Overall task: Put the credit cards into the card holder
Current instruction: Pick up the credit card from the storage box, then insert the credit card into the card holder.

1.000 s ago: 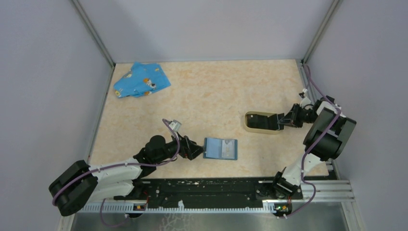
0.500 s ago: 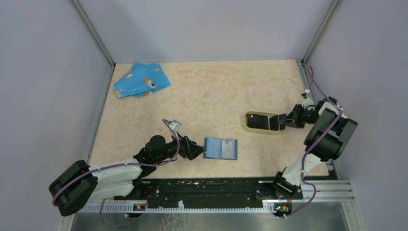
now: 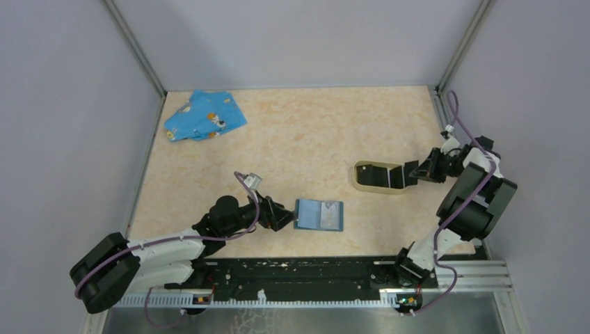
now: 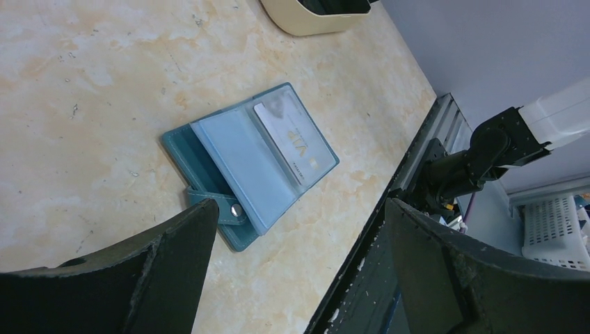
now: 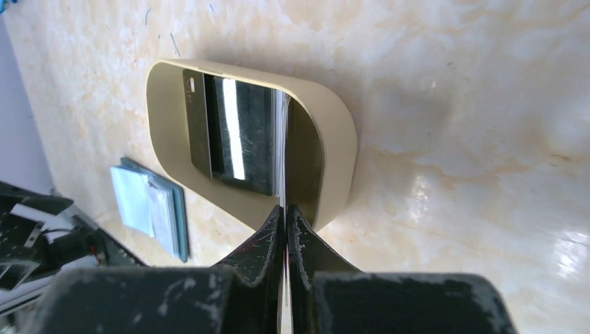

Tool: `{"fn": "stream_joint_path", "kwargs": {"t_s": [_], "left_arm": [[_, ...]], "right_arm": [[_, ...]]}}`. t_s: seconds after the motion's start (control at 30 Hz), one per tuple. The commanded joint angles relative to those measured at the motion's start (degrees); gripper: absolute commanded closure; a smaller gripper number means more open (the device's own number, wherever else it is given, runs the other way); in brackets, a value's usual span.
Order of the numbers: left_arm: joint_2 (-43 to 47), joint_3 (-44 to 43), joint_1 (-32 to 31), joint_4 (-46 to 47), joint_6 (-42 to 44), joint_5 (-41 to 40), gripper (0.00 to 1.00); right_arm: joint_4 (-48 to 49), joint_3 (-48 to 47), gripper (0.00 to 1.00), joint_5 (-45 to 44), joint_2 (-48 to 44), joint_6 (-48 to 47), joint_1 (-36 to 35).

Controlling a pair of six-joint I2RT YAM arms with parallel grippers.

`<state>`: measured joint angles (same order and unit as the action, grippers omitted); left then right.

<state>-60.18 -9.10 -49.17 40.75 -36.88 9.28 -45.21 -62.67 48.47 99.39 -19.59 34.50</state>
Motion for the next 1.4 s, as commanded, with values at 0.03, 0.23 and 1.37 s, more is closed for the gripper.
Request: {"fn": "stream_joint_path", "kwargs": {"t_s": [0.03,0.23,1.37], "left_arm": [[1.5,0.3,-0.3,1.4,-0.5,0.8,0.05],[2.7,0.5,-0.3,1.7,-0.6,1.1,0.05],[-19.0,4.8,-0.3,48.0,-6.3,11.5,0.05]], "right_arm": [[3.6,-0.4,1.0,-2.7,-10.3,1.2,1.4],[3.4,-0.3,1.0,-4.4,-15.2,0.4,1.4],[3.7,11.4,1.0,28.9,-22.5,-14.6,-37.1]]}}
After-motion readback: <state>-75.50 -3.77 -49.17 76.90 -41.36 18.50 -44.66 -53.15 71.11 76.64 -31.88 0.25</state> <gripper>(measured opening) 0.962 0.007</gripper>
